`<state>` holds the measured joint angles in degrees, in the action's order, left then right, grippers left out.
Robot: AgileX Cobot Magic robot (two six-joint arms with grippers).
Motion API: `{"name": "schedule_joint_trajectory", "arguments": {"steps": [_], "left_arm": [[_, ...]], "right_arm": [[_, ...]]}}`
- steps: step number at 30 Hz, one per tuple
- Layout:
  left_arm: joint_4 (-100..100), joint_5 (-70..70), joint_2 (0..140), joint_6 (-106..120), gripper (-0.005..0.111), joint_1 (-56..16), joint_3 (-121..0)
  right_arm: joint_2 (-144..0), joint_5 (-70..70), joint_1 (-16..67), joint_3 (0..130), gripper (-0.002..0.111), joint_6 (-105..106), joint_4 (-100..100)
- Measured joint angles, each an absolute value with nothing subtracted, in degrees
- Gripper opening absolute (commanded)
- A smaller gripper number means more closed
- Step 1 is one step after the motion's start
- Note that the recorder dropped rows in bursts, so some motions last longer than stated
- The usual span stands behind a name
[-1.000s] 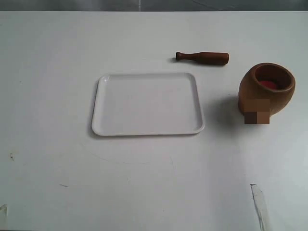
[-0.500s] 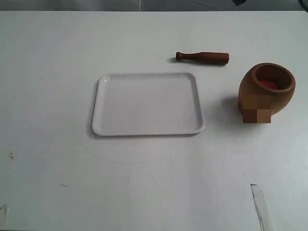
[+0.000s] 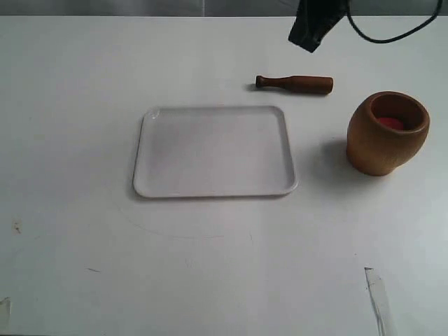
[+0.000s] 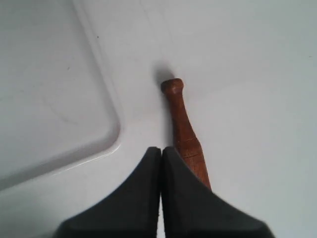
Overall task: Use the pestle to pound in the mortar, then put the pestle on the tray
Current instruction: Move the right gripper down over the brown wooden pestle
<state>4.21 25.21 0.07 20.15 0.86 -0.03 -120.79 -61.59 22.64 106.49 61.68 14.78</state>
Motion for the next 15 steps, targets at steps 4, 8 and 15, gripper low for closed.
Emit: {"name": "schedule_joint_trajectory", "arguments": {"steps": [4, 8, 15], "left_arm": [[4.21, 25.21, 0.07, 20.15, 0.000, 0.86, -0.03], [4.21, 25.21, 0.07, 20.15, 0.000, 0.86, -0.03], [4.21, 25.21, 0.07, 20.15, 0.000, 0.86, -0.03]], "right_arm": [[-125.76, -62.92, 22.64, 109.00, 0.000, 63.97, 14.78], [-128.47, -61.20, 22.64, 109.15, 0.000, 64.57, 13.29], [-130.37, -59.26, 23.07, 109.30, 0.014, 66.63, 12.89]]}}
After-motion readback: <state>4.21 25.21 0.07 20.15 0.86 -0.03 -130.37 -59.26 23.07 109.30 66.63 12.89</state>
